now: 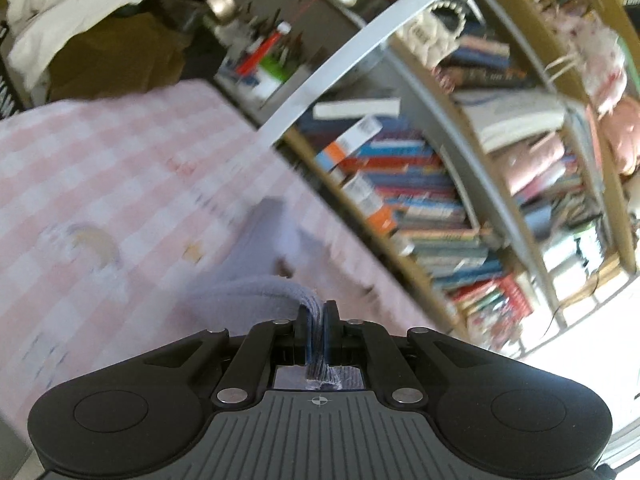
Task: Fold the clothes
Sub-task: 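Fold the hem up over the body toward the collar with both grippers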
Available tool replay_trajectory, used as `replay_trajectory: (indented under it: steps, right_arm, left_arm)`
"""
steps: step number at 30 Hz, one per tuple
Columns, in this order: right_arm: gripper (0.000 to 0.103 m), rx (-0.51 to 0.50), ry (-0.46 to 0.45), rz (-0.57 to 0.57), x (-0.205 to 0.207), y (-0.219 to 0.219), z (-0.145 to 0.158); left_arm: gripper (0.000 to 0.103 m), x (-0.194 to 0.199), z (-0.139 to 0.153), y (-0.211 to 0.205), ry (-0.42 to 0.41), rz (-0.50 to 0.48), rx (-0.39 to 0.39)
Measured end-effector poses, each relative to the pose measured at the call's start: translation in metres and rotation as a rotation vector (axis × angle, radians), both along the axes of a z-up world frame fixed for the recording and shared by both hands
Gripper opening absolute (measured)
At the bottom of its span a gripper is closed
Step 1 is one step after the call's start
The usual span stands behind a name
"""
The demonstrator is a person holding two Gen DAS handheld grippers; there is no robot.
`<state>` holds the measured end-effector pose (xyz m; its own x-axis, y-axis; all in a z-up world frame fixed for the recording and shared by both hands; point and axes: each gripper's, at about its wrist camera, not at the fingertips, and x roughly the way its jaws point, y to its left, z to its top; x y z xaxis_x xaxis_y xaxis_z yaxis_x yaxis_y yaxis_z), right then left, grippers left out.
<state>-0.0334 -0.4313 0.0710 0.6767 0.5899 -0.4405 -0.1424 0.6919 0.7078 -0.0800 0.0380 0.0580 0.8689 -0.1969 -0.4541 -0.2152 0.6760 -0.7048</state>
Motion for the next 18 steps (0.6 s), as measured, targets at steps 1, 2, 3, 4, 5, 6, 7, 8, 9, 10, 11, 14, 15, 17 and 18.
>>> replay_trajectory:
  steps: [1,2,3,4,5,6,7,8,9,10,11,14,15,17,18]
  right_arm:
    - [0.009,0.011,-0.005,-0.010,0.008,0.000,0.003]
    - [0.009,0.022,-0.010,-0.021,0.016,0.000,0.005]
    - [0.009,0.030,-0.011,-0.029,0.024,0.001,0.007]
    - [0.009,0.035,-0.010,-0.036,0.032,0.001,0.008]
    - [0.009,0.035,-0.013,-0.046,0.041,0.002,0.009]
    - [0.009,0.030,-0.014,-0.056,0.050,0.004,0.009]
    - [0.009,0.025,-0.014,-0.067,0.058,0.006,0.008]
    - [0.009,0.020,-0.011,-0.078,0.066,0.007,0.006]
    - [0.009,0.017,-0.001,-0.092,0.074,0.008,0.002]
    - [0.009,0.016,0.012,-0.102,0.083,0.009,-0.001]
    - [0.009,0.015,0.025,-0.112,0.092,0.011,-0.005]
    - [0.009,-0.006,0.051,-0.129,0.118,0.017,-0.014]
    - [0.009,-0.015,0.057,-0.131,0.125,0.020,-0.016]
    - [0.009,-0.037,0.072,-0.137,0.141,0.027,-0.022]
    - [0.010,-0.053,0.084,-0.141,0.149,0.030,-0.025]
  left_arm:
    - [0.004,0.009,0.001,0.001,-0.003,-0.001,-0.002]
    - [0.004,0.019,0.001,0.003,-0.005,-0.003,-0.005]
    - [0.004,0.029,0.001,0.005,-0.006,-0.005,-0.008]
    - [0.004,0.038,0.002,0.007,-0.007,-0.008,-0.011]
    - [0.004,0.048,0.002,0.009,-0.008,-0.010,-0.014]
    - [0.004,0.058,0.002,0.010,-0.009,-0.012,-0.017]
    - [0.004,0.067,0.002,0.012,-0.010,-0.015,-0.020]
    - [0.004,0.077,0.003,0.014,-0.011,-0.017,-0.023]
    - [0.004,0.086,0.001,0.016,-0.008,-0.020,-0.027]
    - [0.004,0.090,-0.004,0.019,0.000,-0.026,-0.030]
    - [0.004,0.097,-0.007,0.021,0.008,-0.030,-0.030]
    - [0.004,0.125,-0.018,0.023,0.036,-0.036,-0.026]
    - [0.004,0.132,-0.022,0.024,0.048,-0.038,-0.021]
    - [0.005,0.147,-0.030,0.026,0.074,-0.045,-0.005]
    - [0.005,0.155,-0.035,0.026,0.090,-0.050,0.007]
